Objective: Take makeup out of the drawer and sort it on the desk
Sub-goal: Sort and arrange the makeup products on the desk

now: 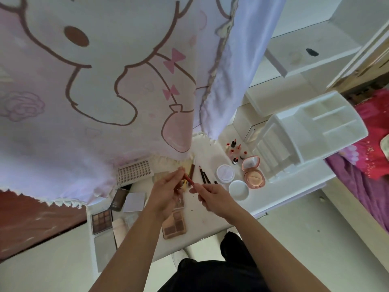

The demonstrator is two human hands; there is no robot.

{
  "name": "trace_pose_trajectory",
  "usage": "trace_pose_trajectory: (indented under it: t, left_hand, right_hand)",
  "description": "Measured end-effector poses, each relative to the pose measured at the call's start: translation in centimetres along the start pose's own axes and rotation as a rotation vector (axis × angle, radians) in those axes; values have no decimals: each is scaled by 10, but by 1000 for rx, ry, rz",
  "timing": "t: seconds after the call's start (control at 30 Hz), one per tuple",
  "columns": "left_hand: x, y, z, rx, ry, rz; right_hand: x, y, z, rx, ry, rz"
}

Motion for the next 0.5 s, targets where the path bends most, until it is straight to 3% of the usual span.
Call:
trace_pose_trajectory:
  t: [0.23, 0.5]
  left_hand:
    - [8, -1, -12, 12, 82, -18]
    - [1, -6, -15, 13, -60, 71]
  right_hand:
    - [1, -8, -21, 26, -11, 87]
    - [4, -17, -30, 98, -98, 284]
Point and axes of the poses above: each hand's wrist, its own z-axis towards the middle knuckle, its own y-axis out of the back of the hand, x = y × z, the point moved 4 cm from there along z, towards the middle knuckle, and after that the axes turned 1 degree about -z, right-handed, at the moved point
